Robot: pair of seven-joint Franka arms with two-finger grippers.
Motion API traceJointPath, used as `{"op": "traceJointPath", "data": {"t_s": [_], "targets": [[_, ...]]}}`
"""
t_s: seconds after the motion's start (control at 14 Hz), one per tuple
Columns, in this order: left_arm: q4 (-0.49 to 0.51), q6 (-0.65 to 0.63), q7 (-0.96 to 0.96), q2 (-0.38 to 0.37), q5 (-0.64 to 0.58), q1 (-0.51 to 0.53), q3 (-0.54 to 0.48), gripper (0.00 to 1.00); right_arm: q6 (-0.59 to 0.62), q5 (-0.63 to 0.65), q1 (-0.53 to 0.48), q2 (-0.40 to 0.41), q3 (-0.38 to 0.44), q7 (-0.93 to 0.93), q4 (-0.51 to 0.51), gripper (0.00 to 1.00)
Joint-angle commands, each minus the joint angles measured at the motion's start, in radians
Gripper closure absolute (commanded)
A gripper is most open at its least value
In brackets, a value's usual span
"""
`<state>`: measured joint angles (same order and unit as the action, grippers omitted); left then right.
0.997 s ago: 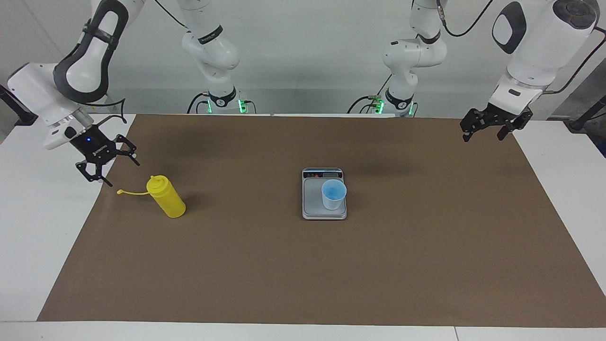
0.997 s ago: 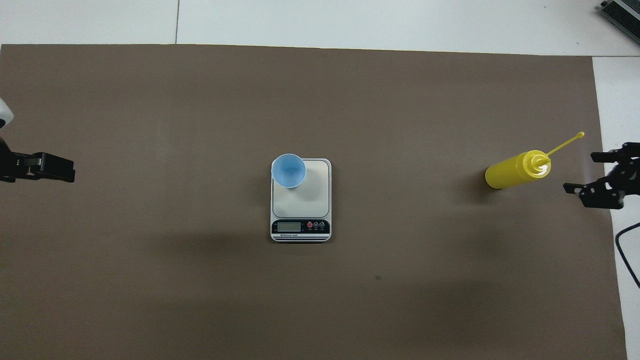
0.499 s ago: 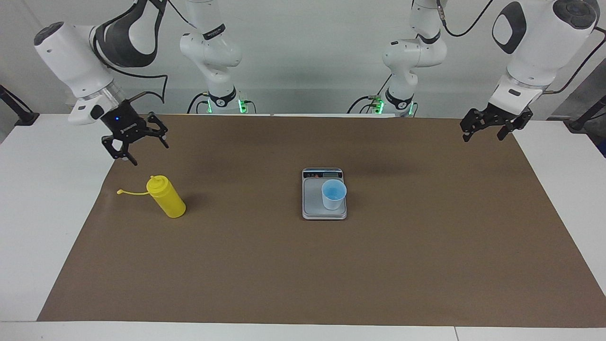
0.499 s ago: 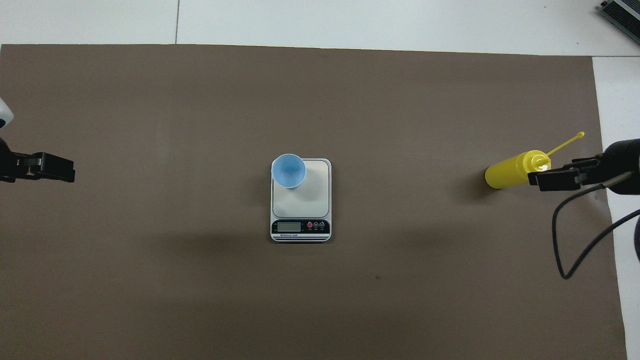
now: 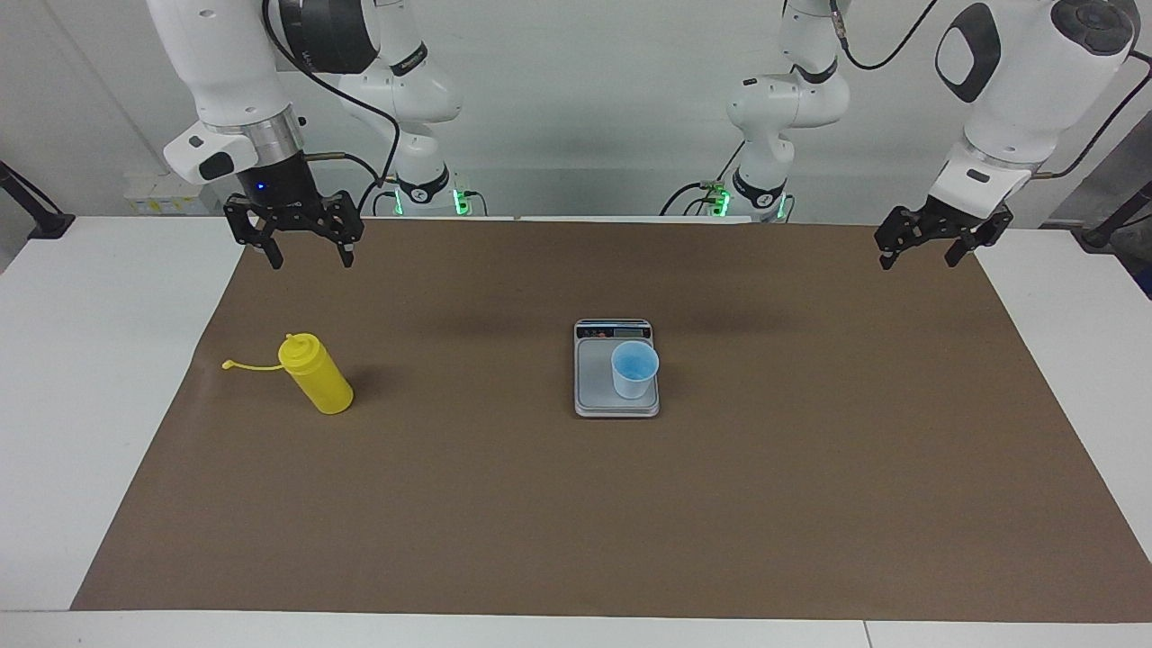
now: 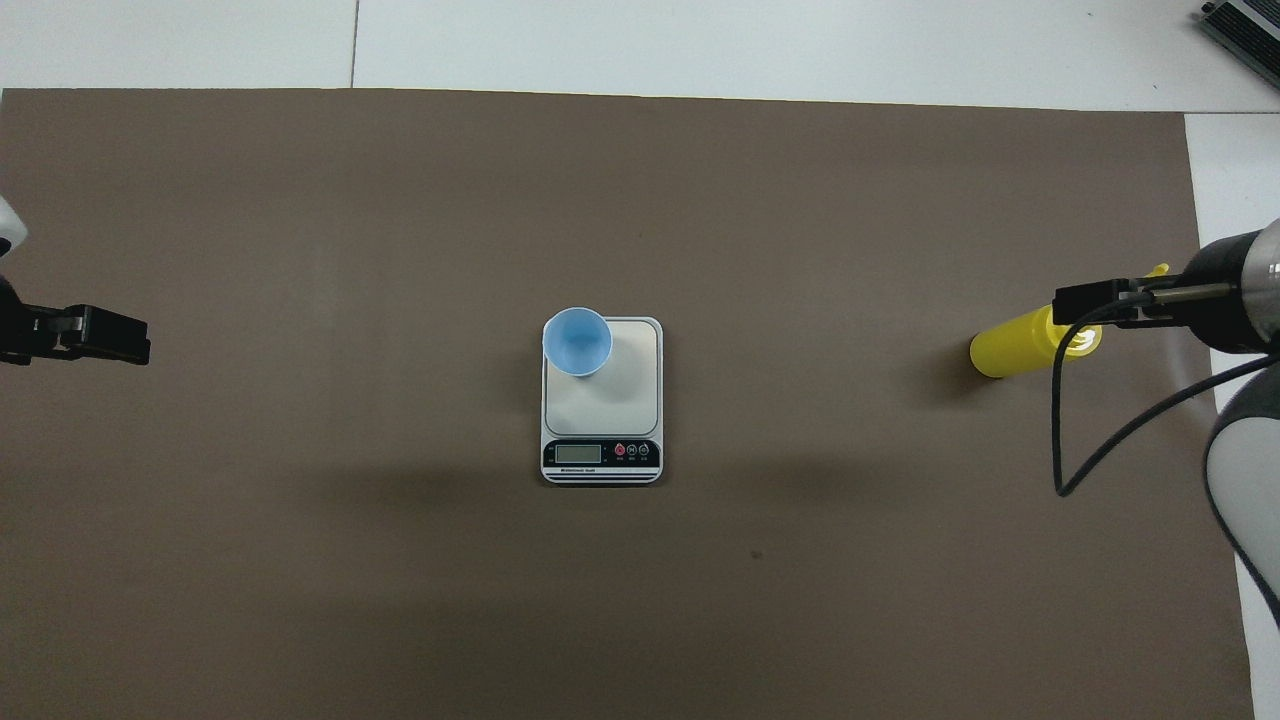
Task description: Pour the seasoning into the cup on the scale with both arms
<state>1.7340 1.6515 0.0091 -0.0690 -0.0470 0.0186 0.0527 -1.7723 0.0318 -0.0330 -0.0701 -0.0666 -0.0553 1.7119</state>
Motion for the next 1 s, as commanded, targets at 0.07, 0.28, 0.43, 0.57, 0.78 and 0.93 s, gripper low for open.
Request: {"op": "traceJointPath", "data": {"t_s": [0.07,0.28,0.43,0.57,0.78,0.93], "targets": [[0.007,-0.01,0.005,-0.008,0.013,0.0,-0.007,0.0,0.099,0.023,0.005,0.065,-0.001,-0.047,-0.136,0.0],[0.007,-0.01,0.005,-0.008,0.013,0.0,-0.005,0.0,0.14,0.014,0.005,0.084,0.001,-0.05,-0.178,0.0],[0.007,-0.01,0.005,-0.008,0.013,0.0,-0.005,0.0,0.149,0.011,-0.001,0.082,0.002,-0.047,-0.16,0.0],[0.007,-0.01,0.005,-0.008,0.013,0.0,-0.005,0.0,0.159,0.008,-0.004,0.075,0.002,-0.038,-0.141,0.0],[0.007,-0.01,0.005,-0.008,0.013,0.0,-0.005,0.0,0.154,0.004,-0.002,0.073,0.002,-0.038,-0.137,0.0],[0.007,-0.01,0.005,-0.008,0.013,0.0,-0.005,0.0,0.142,-0.032,-0.002,0.061,0.002,-0.04,-0.112,0.0]]}}
